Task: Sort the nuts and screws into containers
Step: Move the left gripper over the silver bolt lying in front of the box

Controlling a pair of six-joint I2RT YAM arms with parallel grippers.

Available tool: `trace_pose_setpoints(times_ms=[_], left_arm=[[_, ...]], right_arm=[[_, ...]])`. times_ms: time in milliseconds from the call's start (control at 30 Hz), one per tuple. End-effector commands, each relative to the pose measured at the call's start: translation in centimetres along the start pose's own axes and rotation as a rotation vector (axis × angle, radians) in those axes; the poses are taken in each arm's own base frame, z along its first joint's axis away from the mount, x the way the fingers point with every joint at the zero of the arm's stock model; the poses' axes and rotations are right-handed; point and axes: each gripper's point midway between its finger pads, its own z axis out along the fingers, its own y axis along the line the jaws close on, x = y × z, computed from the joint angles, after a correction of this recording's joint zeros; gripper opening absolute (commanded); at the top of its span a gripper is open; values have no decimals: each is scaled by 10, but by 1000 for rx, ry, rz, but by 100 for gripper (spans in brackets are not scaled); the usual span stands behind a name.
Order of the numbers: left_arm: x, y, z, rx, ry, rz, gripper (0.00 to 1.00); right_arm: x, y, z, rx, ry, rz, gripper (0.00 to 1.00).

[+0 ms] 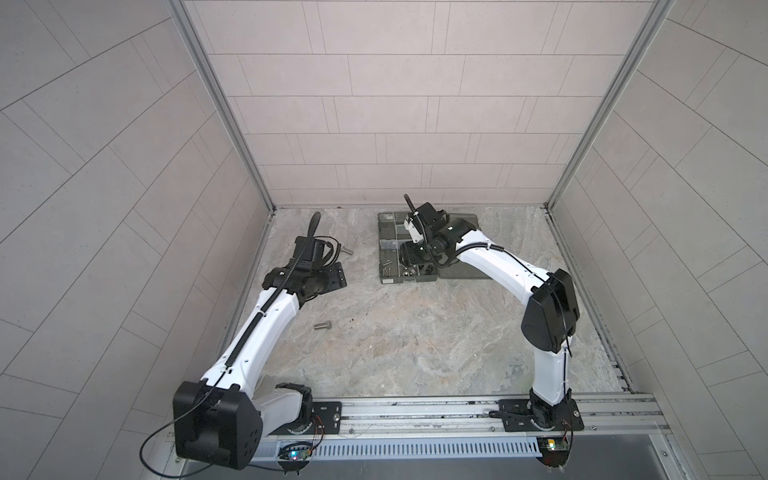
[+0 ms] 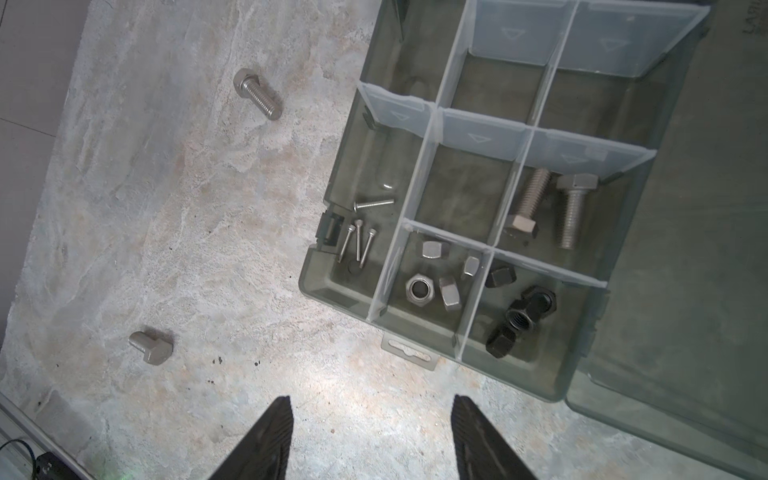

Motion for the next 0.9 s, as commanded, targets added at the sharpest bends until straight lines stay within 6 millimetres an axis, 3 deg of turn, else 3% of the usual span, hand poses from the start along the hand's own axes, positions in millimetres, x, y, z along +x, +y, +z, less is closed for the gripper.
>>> trace_pose_setpoints(times_ms=[0,233,333,467,633,867], left_arm=[[-7,-1,17,17,24,-58,81],[-46,1,59,-90,27,-80,81],[-64,2,79,-159,65,-77,81],[-78,-12,111,-151,96,-130,80],[-80,-23,150,-192,99,-173,77],[-81,-59,182,-239,71,-131,76]], right_arm=[[13,-6,-9,45,72,-22,65],[34,-32,-37,152,53,-71,87],[47,-47,-47,195,47,-80,88],[71,-63,-50,218,61,-62,89],[101,-77,-58,210,56,-31,89],[118,-111,-83,278,11,5,89]])
